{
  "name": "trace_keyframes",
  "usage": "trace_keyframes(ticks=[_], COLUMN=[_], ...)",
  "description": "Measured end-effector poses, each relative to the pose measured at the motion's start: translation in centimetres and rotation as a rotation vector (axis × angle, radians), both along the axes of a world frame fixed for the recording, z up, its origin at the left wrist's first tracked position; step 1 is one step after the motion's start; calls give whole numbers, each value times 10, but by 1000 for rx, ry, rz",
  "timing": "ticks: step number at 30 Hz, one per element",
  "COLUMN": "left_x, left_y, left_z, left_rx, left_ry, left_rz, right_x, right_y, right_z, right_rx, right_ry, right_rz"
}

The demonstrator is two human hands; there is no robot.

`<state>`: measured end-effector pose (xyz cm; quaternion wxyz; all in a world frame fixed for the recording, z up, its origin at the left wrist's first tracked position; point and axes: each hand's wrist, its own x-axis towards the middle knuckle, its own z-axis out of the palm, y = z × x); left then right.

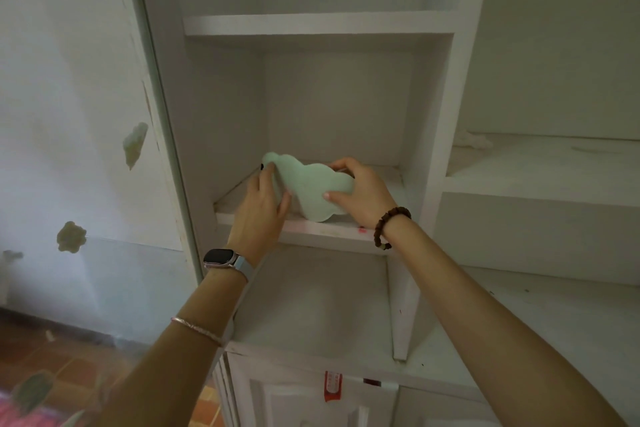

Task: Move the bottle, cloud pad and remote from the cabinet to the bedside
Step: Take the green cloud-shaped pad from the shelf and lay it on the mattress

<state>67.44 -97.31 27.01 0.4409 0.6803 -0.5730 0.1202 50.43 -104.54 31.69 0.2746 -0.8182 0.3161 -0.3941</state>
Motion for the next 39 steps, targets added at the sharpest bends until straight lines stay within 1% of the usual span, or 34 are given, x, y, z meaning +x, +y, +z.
trace_keyframes(ticks=[3,7,9,11,13,15,18,21,24,30,32,35,39], left_x=[-7,-14,-17,-23,-29,-38,-57,-84,-114,-177,-198,-226,-257], left_y=[9,27,39,54,71,88,116,149,185,280,316,377,460], left_z=[0,-7,-13,-20,-26,-33,-49,-71,-103,-179,-198,-223,-244], left_rx=[-89,-113,-108,-112,-97,-31,35,45,71,171,206,241,246], left_ry=[136,222,210,165,147,188,297,365,464,527,526,586,640], left_rz=[-99,-171,-146,-68,-11,-12,-13,80,172,410,504,660,820], right_x=[-17,-41,-54,-66,-76,-82,-90,-100,-111,-129,-131,-131,-122], right_y=[12,24,31,38,42,44,49,60,80,140,168,214,284], right_z=[1,-5,-11,-17,-25,-36,-55,-82,-117,-198,-221,-245,-265], right_rx=[25,71,38,-5,-4,8,21,33,87,258,257,250,231], right_ry=[-56,-89,-94,-89,-106,-112,-66,18,100,288,343,425,476], right_rz=[7,76,85,71,60,61,97,151,228,443,532,651,827])
